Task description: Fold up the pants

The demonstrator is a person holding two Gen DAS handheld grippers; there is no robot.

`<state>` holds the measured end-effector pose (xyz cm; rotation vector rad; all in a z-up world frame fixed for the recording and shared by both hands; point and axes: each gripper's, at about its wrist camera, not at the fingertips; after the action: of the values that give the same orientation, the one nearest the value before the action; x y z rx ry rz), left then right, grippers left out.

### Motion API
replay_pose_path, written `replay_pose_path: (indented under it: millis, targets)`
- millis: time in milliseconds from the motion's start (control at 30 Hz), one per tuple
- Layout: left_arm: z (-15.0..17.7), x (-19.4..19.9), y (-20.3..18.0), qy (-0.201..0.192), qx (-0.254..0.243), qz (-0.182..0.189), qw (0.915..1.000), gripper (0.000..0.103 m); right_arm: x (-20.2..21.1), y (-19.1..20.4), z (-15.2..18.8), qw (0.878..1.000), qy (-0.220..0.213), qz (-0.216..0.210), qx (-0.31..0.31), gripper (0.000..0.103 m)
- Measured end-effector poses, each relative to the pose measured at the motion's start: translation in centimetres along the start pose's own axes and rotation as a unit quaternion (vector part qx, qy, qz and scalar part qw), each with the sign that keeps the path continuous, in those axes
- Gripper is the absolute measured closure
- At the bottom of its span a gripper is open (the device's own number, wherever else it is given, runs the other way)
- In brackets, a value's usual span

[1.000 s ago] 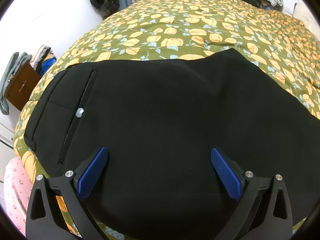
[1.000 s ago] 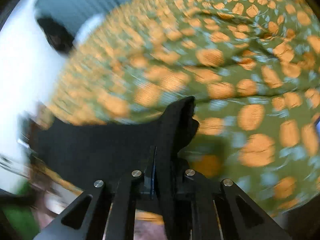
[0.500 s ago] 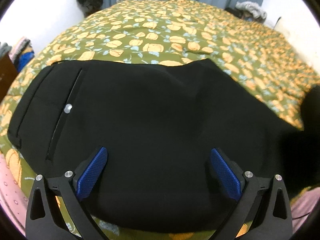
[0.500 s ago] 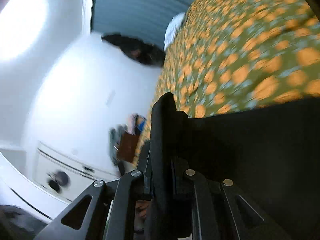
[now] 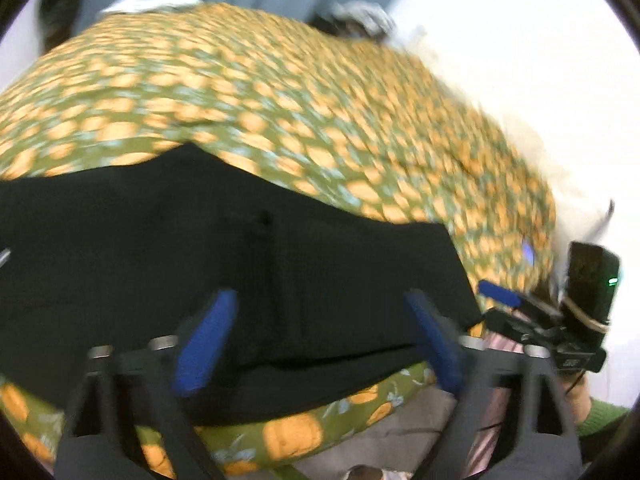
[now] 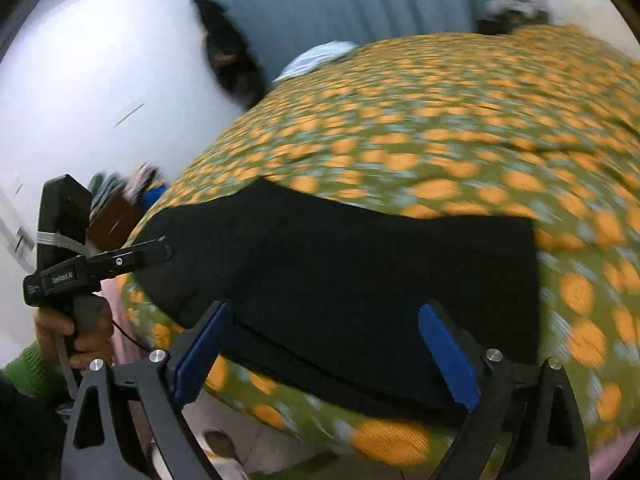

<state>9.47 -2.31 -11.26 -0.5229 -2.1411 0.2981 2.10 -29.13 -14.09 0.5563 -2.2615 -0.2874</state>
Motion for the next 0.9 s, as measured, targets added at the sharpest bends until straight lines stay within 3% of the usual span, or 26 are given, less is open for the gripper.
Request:
replay_pose_path:
  millis: [67,200,233,300,400,533,633,733,800,833,867,900]
  targets:
    - [-0.5,-3.0,-0.8,0.034,-0.021,-0.034,0.9986,0.043,0.9,-0.6,0.1,1.000,-0.014,0.011,-0.020,0.009]
    - [-0.6,-6.9,-1.0,0.079,-0.022,-0.099,0.9916,0.048,2.1,-1.3,0.5,0.998,-0.042,0.019,-0.039,0.009]
    - [-0.3,-7.0,-1.0,0.078,-0.018,-0.107,0.9910,0.054,2.7,-1.3,0.4,0.998,-0.050,0.020,-0.038,0.009]
    - [-0.2,-7.0,-0.5,0.080,-0.002,-0.117,0.9899,0.096,2.9,-1.5,0.1,0.997,-0.059,0.020,-0.039,0.009]
    - [-0.5,-6.2,0.4,0.075,0.034,-0.102,0.9914,0.101,2.0,-2.0,-0.4,0.997,-0.055,0.026,-0.052,0.009]
    - [-0.7,-2.2,0.8,0.035,0.037,-0.104,0.9933,0.101,1.7,-2.1,-1.5,0.996,-0.066,0.035,-0.053,0.009]
    - [-0.5,-3.3,1.1,0.043,0.014,-0.124,0.9912,0.101,0.8,-1.7,-2.5,0.998,-0.054,0.027,-0.031,0.009]
    - [0.3,-5.8,2.0,0.064,0.018,-0.132,0.9890,0.095,-3.8,-2.1,-2.4,0.998,0.034,-0.029,-0.041,0.009]
    - [0.6,-5.6,2.1,0.054,0.023,-0.119,0.9911,0.094,-7.9,-3.0,-1.1,0.992,0.117,-0.013,-0.051,0.008]
    - [0.6,-5.4,2.1,0.054,0.026,-0.113,0.9918,0.091,-8.2,-2.9,-1.2,0.992,0.116,-0.004,-0.045,0.008]
    - [0.5,-5.0,2.2,0.056,0.030,-0.106,0.9923,0.082,-7.7,-2.5,-1.7,0.993,0.106,0.001,-0.042,0.008]
    - [0.5,-4.5,2.3,0.055,0.033,-0.106,0.9923,0.064,-7.2,-2.1,-2.3,0.994,0.101,0.000,-0.043,0.008]
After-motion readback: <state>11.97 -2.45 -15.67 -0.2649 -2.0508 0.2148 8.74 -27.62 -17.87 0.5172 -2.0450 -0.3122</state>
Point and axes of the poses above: each gripper's, at about its wrist camera, not at the fingertips, and x roughly against the way its jaws point, y to its left, z to its underside, and after that the axes turned 3 degrees about -y, right-handed
